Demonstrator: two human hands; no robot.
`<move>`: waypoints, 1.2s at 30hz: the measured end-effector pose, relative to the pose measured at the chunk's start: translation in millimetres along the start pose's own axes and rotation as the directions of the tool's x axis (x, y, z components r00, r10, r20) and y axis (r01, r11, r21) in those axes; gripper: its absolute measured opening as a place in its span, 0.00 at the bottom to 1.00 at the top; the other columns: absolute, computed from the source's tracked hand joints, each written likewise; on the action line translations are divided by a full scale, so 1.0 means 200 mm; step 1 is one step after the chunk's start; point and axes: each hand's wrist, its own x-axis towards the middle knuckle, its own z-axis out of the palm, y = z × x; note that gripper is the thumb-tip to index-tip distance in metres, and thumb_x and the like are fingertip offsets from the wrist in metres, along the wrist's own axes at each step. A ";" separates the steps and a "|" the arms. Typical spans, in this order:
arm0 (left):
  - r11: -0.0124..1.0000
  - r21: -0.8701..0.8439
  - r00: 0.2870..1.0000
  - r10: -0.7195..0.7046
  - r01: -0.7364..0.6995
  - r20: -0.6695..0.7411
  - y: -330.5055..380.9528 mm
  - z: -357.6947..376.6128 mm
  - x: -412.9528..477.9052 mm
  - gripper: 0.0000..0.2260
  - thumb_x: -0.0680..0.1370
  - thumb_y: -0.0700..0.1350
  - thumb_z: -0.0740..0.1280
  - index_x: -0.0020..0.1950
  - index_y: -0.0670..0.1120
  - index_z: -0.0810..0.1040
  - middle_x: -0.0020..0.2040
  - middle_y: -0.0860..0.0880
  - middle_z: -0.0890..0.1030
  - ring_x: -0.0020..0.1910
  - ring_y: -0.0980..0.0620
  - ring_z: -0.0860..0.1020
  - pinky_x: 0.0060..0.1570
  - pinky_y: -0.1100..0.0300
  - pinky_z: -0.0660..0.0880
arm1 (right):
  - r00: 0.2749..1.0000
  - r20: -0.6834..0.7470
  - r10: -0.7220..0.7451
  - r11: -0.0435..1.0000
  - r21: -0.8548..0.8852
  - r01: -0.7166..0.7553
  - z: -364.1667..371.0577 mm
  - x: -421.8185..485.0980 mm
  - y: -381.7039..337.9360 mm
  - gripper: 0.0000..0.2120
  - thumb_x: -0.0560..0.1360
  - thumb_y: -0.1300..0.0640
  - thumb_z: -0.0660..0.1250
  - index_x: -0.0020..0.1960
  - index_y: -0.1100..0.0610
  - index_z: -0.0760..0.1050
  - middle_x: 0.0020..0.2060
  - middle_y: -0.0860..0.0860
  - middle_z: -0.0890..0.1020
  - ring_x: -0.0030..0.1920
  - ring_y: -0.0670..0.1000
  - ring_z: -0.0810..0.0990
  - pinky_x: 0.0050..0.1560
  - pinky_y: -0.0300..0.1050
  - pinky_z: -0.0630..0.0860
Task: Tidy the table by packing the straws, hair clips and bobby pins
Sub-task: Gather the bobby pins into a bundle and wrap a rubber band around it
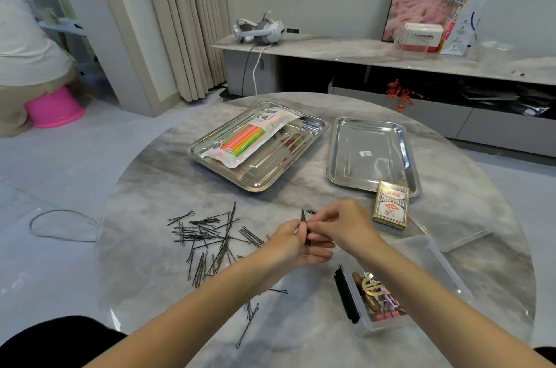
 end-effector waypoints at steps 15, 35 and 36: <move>0.883 -0.463 0.924 -0.233 0.070 -0.303 0.08 -0.29 -0.01 0.12 0.83 0.38 0.50 0.41 0.39 0.67 0.39 0.39 0.76 0.35 0.49 0.72 0.39 0.55 0.79 | 0.995 0.022 0.095 0.764 -0.642 -0.059 -0.10 0.29 0.13 0.20 0.68 0.57 0.76 0.57 0.59 0.75 0.53 0.55 0.79 0.56 0.53 0.76 0.53 0.43 0.72; 0.884 -0.443 0.959 -0.237 0.148 -0.153 0.05 -0.40 -0.07 0.11 0.80 0.31 0.50 0.58 0.34 0.69 0.51 0.37 0.79 0.49 0.43 0.79 0.55 0.50 0.73 | 0.989 0.149 0.016 0.882 -0.469 0.057 0.20 0.18 -0.07 0.16 0.77 0.62 0.62 0.30 0.57 0.69 0.31 0.54 0.77 0.33 0.52 0.75 0.30 0.35 0.70; 0.885 -0.441 0.959 -0.237 0.149 -0.153 0.05 -0.39 -0.07 0.09 0.81 0.33 0.52 0.55 0.34 0.70 0.47 0.37 0.80 0.47 0.43 0.79 0.53 0.50 0.75 | 0.992 0.126 -0.008 0.928 -0.368 0.054 0.23 0.14 -0.09 0.15 0.76 0.62 0.64 0.30 0.56 0.72 0.31 0.53 0.79 0.31 0.49 0.76 0.32 0.34 0.73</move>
